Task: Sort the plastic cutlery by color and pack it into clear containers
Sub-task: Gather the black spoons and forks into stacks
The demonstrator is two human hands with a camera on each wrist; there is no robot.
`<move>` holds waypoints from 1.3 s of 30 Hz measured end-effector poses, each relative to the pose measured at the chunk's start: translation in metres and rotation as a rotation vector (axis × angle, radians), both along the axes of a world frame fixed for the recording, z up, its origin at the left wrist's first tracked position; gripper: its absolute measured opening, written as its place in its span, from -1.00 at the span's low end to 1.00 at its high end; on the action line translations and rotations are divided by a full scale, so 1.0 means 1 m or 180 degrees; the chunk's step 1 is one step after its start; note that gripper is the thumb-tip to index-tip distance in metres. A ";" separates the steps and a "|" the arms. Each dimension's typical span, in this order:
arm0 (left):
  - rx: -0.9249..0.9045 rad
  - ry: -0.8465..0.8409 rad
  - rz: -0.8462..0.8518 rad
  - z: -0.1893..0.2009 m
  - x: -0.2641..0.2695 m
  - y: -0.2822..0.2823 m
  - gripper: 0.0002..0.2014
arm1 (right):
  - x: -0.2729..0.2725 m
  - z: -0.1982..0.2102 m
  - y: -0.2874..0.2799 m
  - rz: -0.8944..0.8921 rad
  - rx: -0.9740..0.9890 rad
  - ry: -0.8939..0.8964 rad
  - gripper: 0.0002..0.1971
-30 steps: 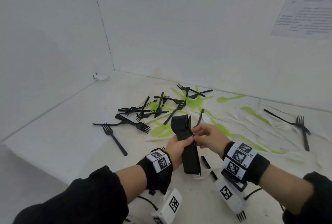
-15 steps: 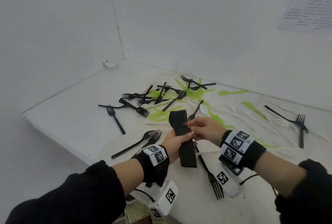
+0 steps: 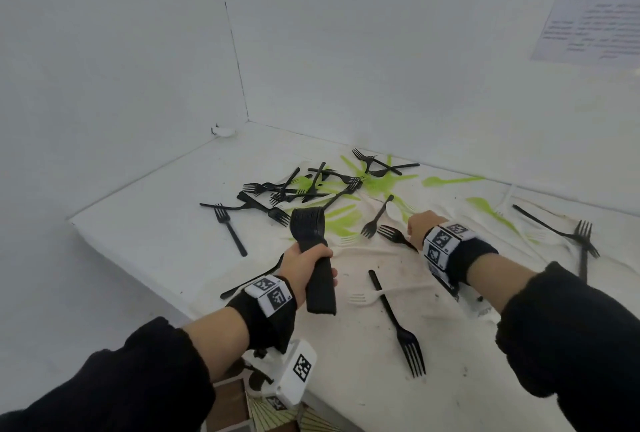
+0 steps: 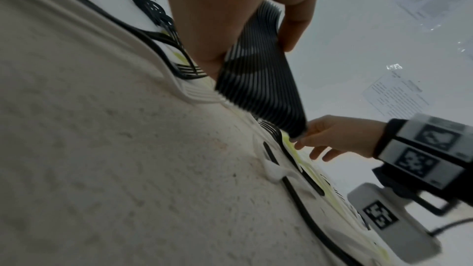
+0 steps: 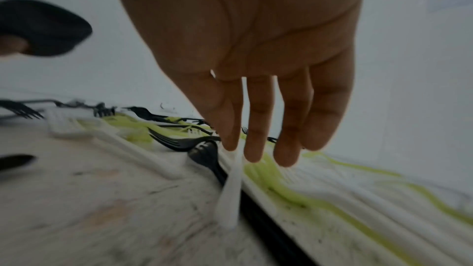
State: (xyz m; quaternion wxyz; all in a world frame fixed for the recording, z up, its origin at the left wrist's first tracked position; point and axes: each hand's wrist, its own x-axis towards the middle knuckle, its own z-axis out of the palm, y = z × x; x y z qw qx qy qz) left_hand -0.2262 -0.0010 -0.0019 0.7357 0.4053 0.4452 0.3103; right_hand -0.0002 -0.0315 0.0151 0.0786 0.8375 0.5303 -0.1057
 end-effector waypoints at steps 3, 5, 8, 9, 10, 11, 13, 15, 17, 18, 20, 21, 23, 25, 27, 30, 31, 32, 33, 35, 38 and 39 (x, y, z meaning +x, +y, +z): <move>-0.0050 0.0083 -0.0054 -0.001 -0.006 0.002 -0.86 | -0.003 -0.002 0.017 0.0303 -0.0073 0.0032 -0.63; -0.0064 0.0131 -0.0080 -0.001 -0.011 0.006 -0.86 | -0.007 -0.003 0.025 0.0403 -0.0207 0.0093 -0.61; -0.0052 0.0140 -0.0041 -0.002 -0.021 0.015 -0.85 | -0.005 -0.006 0.030 0.0213 -0.0096 -0.0110 -0.73; -0.0056 0.0129 -0.0017 -0.002 -0.024 0.017 -0.85 | -0.003 -0.008 0.031 0.0090 -0.0003 -0.0208 -0.76; -0.0056 0.0119 -0.0002 -0.002 -0.027 0.020 -0.85 | 0.001 -0.010 0.031 -0.0064 0.0099 -0.0252 -0.75; -0.0057 0.0113 0.0004 -0.002 -0.030 0.023 -0.86 | 0.003 -0.010 0.031 -0.0269 0.0181 -0.0227 -0.72; -0.0063 0.0092 0.0012 -0.001 -0.035 0.027 -0.86 | 0.010 -0.011 0.030 -0.0476 0.0177 -0.0203 -0.68; -0.0043 0.0084 0.0013 -0.001 -0.040 0.032 -0.86 | 0.017 -0.017 0.028 -0.0576 0.0070 -0.0082 -0.67; -0.0043 0.0100 0.0020 -0.002 -0.044 0.035 -0.86 | 0.023 -0.023 0.028 -0.0671 0.0124 0.0042 -0.70; -0.0059 0.0101 0.0027 -0.002 -0.046 0.036 -0.85 | 0.025 -0.024 0.028 -0.0657 0.0156 0.0059 -0.70; -0.0098 0.0087 0.0023 -0.004 -0.050 0.038 -0.84 | 0.026 -0.023 0.029 -0.0715 0.0168 0.0136 -0.69; -0.0109 0.0077 0.0009 -0.005 -0.051 0.038 -0.84 | 0.026 -0.022 0.030 -0.0730 0.0185 0.0162 -0.68; -0.0114 0.0071 -0.0034 -0.007 -0.053 0.038 -0.85 | 0.023 -0.024 0.028 -0.0791 0.0200 -0.0031 -0.72; -0.0104 0.0059 -0.0077 -0.009 -0.054 0.038 -0.85 | 0.016 -0.027 0.024 -0.0861 0.0030 -0.0322 -0.70; -0.0104 0.0049 -0.0119 -0.011 -0.053 0.038 -0.84 | 0.009 -0.030 0.019 -0.0852 -0.0163 -0.0521 -0.64; -0.0154 0.0018 -0.0200 -0.012 -0.050 0.035 -0.83 | 0.006 -0.027 0.017 -0.0957 0.0037 -0.0660 -0.69; -0.0174 -0.0005 -0.0236 -0.013 -0.049 0.033 -0.83 | 0.007 -0.023 0.017 -0.1062 0.0148 -0.0585 -0.69; -0.0201 -0.0026 -0.0282 -0.013 -0.048 0.032 -0.83 | 0.009 -0.019 0.016 -0.1169 0.0278 -0.0397 -0.69; -0.0226 -0.0047 -0.0331 -0.013 -0.046 0.029 -0.83 | 0.010 -0.014 0.015 -0.1200 0.0406 -0.0171 -0.69; -0.0248 -0.0062 -0.0441 -0.014 -0.041 0.025 -0.81 | 0.013 -0.006 0.010 -0.1181 0.0490 0.0240 -0.64; -0.0289 -0.0029 -0.0606 -0.014 -0.032 0.017 -0.81 | 0.012 0.001 -0.005 -0.1450 0.0703 0.0456 -0.68; -0.0308 -0.0027 -0.0660 -0.014 -0.028 0.014 -0.80 | 0.011 0.002 -0.009 -0.1552 0.0835 0.0522 -0.70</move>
